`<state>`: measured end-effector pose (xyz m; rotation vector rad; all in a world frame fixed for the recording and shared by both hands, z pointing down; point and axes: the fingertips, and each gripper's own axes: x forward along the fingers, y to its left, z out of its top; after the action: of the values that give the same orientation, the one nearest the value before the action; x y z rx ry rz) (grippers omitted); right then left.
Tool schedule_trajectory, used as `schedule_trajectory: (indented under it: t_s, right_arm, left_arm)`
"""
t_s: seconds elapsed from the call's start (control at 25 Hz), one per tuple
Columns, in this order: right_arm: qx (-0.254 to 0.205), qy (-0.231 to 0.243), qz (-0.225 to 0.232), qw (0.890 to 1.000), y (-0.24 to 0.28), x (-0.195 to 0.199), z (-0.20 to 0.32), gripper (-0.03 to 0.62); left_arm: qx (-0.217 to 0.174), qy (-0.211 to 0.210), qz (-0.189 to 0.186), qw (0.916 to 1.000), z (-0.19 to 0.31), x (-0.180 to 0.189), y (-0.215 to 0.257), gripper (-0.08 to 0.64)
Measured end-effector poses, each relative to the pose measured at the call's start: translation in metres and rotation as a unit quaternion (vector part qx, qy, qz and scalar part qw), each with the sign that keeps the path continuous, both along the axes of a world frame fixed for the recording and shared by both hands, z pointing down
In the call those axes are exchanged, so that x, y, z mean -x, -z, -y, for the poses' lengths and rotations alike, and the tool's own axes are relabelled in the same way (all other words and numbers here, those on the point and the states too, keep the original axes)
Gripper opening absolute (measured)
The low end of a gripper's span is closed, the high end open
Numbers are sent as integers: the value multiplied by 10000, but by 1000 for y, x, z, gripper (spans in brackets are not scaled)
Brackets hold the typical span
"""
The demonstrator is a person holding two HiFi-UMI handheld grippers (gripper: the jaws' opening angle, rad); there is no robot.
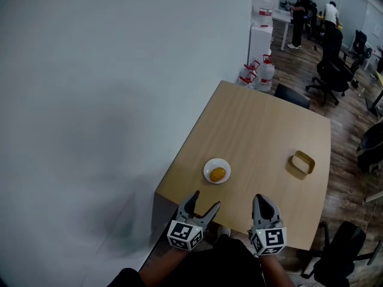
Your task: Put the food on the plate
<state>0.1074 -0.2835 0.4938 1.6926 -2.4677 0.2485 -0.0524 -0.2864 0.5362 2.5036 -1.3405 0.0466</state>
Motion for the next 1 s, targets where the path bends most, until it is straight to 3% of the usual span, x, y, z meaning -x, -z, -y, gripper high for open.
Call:
schedule_trajectory:
  t_s: [0.24, 0.28, 0.36, 0.52, 0.76, 1.0]
  right_arm:
    - [-36, -137, -63, 9999, 10, 26, -46, 60]
    - [-38, -188, -73, 9998, 6, 29, -54, 60]
    - [-28, -312, -92, 9995, -1, 33, -72, 60]
    - [-41, -612, -179, 9980, 4, 39, -116, 60]
    - [-105, -1093, -306, 9935, 16, 44, -175, 60]
    - [7, -1303, -358, 9908, -1, 46, -200, 60]
  left_arm:
    - [-374, -309, -175, 9987, -56, -1, 44, 337]
    - [-392, -261, -167, 9987, -62, 3, 44, 314]
    - [-454, -154, -88, 9988, -76, 13, 44, 148]
    - [-441, -52, -93, 9990, -110, 40, 50, 44]
    - [-532, -316, -92, 9980, -145, 54, 54, 26]
    - [-539, -526, -148, 9970, -159, 48, 45, 26]
